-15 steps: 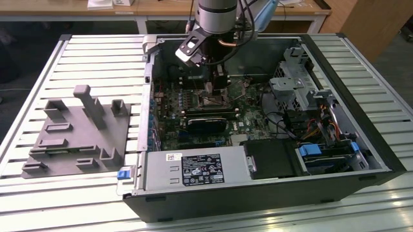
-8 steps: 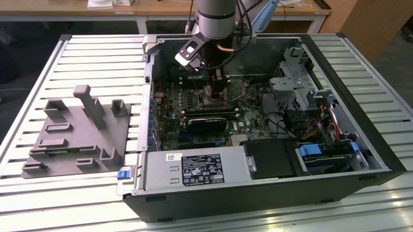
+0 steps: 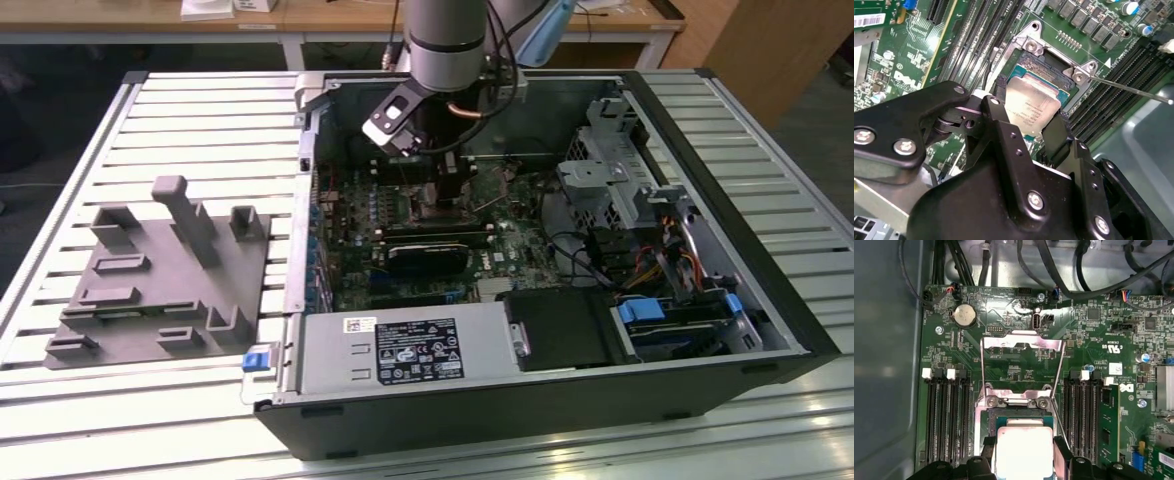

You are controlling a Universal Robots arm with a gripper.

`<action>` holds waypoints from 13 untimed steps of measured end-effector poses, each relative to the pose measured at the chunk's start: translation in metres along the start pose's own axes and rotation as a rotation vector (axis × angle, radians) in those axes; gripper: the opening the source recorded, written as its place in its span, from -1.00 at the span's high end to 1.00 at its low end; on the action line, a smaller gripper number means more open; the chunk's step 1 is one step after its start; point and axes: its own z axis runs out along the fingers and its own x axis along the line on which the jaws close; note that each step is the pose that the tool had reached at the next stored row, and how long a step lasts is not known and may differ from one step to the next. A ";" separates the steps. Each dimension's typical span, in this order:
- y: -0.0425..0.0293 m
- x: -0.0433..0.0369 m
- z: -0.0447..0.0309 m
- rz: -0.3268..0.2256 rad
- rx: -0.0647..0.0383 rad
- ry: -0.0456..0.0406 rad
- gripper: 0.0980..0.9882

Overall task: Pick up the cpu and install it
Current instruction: 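Place the cpu into insertion slot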

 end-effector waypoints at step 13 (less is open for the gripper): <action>-0.0010 0.0006 0.0115 0.001 0.000 -0.0001 0.01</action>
